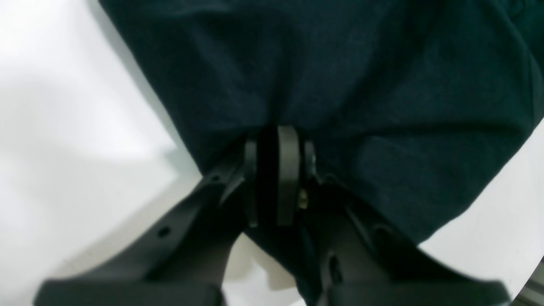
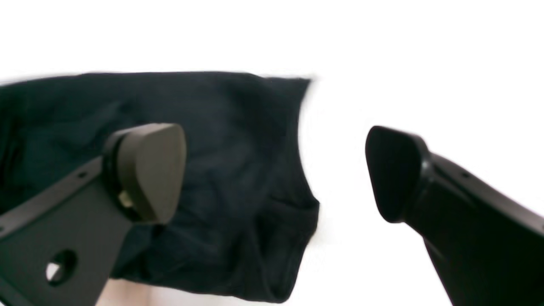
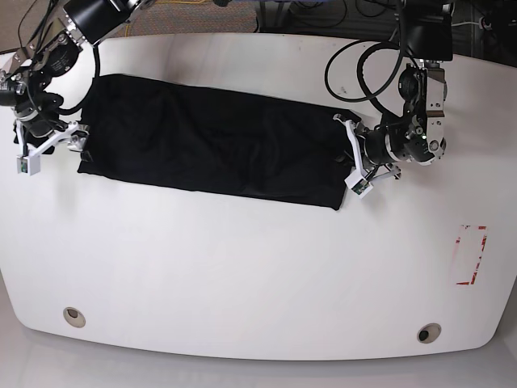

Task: Layout the t-shirt on the table in an organized manner, then fold the t-shirt properly
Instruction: 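Release the shirt and withdraw both grippers from the folded shirt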

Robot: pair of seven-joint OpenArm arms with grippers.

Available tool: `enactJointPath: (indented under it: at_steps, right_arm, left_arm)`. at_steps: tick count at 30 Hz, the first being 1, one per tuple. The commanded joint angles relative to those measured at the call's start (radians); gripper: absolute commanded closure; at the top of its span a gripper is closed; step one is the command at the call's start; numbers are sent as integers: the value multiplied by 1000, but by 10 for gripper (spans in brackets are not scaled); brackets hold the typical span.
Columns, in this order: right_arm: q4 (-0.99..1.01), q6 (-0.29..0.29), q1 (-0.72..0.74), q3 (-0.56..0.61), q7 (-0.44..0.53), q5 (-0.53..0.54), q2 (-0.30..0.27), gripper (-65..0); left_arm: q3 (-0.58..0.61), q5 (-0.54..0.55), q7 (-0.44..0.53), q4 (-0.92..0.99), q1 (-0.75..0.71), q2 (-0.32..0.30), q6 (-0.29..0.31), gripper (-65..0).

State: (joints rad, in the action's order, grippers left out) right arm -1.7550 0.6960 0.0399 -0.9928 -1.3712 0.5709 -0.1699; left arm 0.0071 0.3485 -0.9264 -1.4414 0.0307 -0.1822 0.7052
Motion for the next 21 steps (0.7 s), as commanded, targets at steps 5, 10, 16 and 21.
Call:
enactJointPath:
  at_steps: [5, 10, 16, 21]
  right_arm:
    - [128, 2, 19, -28, 14, 22, -49, -636]
    - [278, 2, 18, -45, 62, 21, -70, -618]
    - [407, 2, 12, -36, 108, 21, -105, -612]
    - [422, 2, 8, -33, 108, 21, -89, -612]
  left_arm:
    - [3, -75, -82, 9, -10, -10, -7, -47]
    - [3, -73, -82, 9, -10, -12, -7, -47]
    - [3, -73, -84, 9, -13, -12, -7, -47]
    - [3, -73, -84, 9, -13, -12, -7, -47]
